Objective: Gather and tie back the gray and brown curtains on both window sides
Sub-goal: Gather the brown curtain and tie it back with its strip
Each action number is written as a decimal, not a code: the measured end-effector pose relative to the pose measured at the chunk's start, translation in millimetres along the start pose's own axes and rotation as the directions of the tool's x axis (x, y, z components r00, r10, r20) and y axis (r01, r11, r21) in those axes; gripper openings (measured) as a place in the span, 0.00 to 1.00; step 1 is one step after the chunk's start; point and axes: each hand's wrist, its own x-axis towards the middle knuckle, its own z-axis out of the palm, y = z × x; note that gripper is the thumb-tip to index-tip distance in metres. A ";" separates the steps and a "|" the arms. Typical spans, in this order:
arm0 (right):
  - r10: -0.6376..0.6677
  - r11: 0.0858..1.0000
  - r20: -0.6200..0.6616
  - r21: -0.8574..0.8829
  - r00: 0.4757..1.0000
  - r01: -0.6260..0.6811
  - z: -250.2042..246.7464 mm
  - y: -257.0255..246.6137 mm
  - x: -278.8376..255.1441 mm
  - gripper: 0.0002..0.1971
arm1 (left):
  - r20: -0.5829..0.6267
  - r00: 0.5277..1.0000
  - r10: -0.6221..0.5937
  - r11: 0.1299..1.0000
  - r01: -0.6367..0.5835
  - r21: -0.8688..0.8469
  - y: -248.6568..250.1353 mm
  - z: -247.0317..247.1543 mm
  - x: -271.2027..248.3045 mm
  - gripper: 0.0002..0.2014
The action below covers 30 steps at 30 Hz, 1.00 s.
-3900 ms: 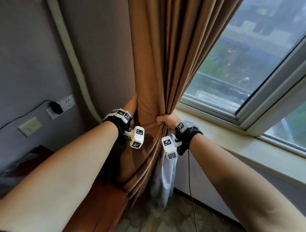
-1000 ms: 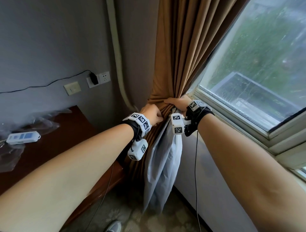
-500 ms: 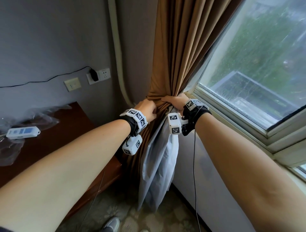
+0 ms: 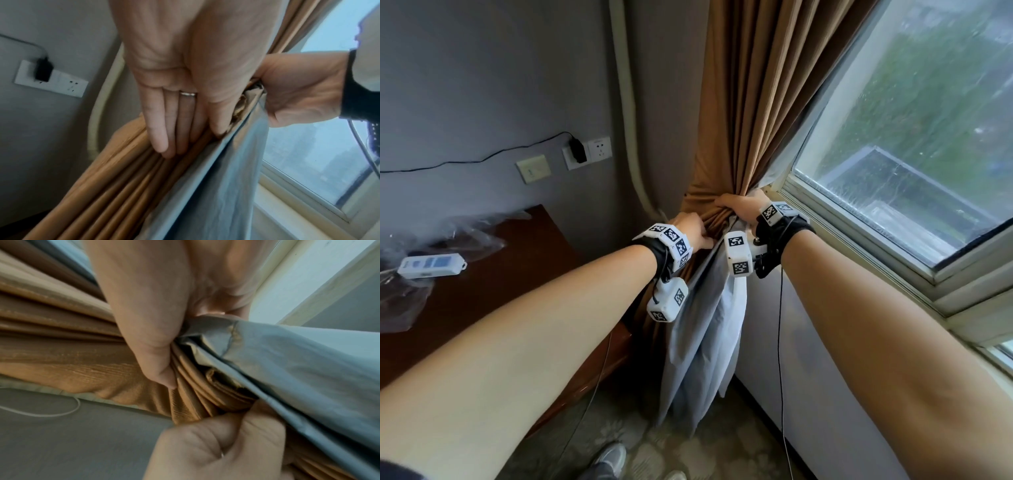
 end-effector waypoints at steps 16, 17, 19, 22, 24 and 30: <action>-0.066 0.997 -0.058 -0.041 0.996 0.064 -13.0 4.7 1.7 0.19 | 0.132 0.981 0.145 0.974 -0.118 -0.193 -23.1 -3.7 12.7 0.08; -0.071 0.997 -0.058 -0.037 0.996 0.068 -13.5 4.5 2.1 0.18 | 0.123 0.982 0.145 0.965 -0.113 -0.238 -25.5 -9.0 12.0 0.06; -0.054 0.998 -0.059 -0.042 0.997 0.051 -11.8 3.5 3.1 0.18 | 0.066 0.986 0.150 0.952 -0.126 -0.278 -26.8 -22.3 14.6 0.07; -0.034 0.998 -0.079 -0.061 0.996 0.029 -5.8 -0.4 1.4 0.24 | 0.052 0.977 0.207 0.965 -0.196 -0.174 -23.0 -44.6 12.0 0.14; -0.032 0.997 -0.085 -0.076 0.996 0.026 -3.7 -0.2 3.0 0.27 | 0.149 0.965 0.214 0.975 -0.201 -0.094 -24.0 -53.8 10.5 0.16; 0.025 0.999 -0.064 -0.046 0.998 -0.028 -2.8 8.1 17.0 0.35 | 0.249 0.948 0.199 0.971 -0.224 0.078 -30.8 -81.1 7.0 0.10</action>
